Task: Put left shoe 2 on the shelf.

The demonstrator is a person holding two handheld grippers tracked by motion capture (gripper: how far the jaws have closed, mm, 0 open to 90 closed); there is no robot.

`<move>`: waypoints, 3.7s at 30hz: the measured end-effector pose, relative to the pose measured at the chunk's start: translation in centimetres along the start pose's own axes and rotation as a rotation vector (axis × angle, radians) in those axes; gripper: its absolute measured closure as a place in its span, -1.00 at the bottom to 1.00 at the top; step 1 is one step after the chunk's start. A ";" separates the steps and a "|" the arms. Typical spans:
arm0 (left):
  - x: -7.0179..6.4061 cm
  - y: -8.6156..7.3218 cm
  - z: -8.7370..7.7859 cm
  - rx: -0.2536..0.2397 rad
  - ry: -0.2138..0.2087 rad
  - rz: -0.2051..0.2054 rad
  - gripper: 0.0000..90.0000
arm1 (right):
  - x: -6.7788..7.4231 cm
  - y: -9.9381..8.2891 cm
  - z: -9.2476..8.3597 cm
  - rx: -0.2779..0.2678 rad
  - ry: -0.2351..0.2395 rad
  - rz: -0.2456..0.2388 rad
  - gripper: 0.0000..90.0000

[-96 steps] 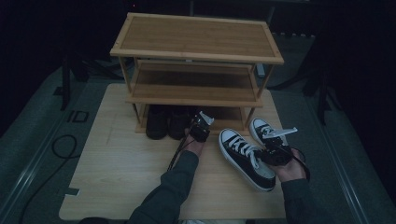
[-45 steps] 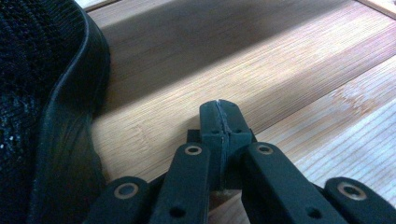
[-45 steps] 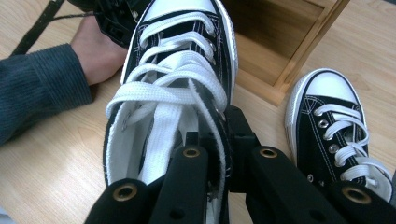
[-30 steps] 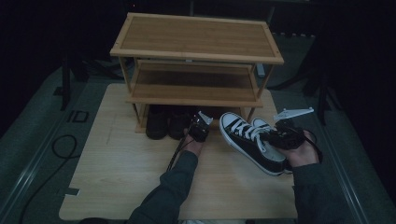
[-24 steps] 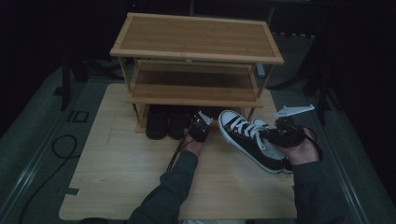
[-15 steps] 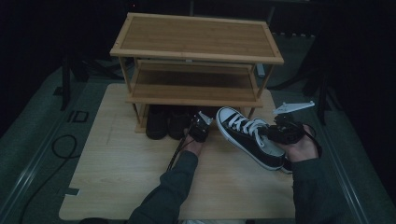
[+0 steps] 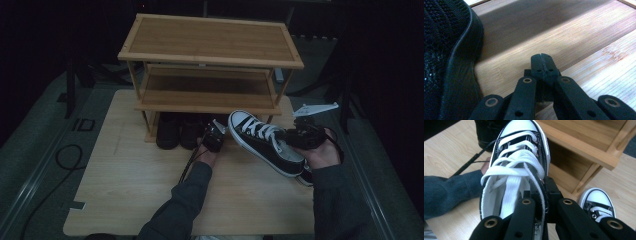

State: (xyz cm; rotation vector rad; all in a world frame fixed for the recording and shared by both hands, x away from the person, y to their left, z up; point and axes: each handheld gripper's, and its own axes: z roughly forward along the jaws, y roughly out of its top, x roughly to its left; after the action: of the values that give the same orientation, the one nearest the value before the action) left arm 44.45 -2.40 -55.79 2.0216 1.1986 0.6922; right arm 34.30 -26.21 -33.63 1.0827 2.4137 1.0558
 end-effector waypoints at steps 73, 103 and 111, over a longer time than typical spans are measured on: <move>0.0 0.0 0.0 -0.006 0.006 -0.014 1.00 | -1.4 9.7 8.4 -0.028 -0.050 0.175 0.95; 0.0 0.0 0.1 -0.005 0.005 -0.015 1.00 | -1.6 9.0 5.9 -0.048 -0.018 0.079 0.68; 0.0 0.0 0.0 -0.005 0.005 -0.016 1.00 | -1.7 8.9 4.5 -0.065 -0.026 0.060 0.86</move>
State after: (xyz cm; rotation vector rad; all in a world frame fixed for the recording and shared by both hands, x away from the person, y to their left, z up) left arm 44.48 -2.39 -55.85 2.0055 1.2128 0.6921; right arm 42.44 -21.16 -30.30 1.1469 2.3230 1.1246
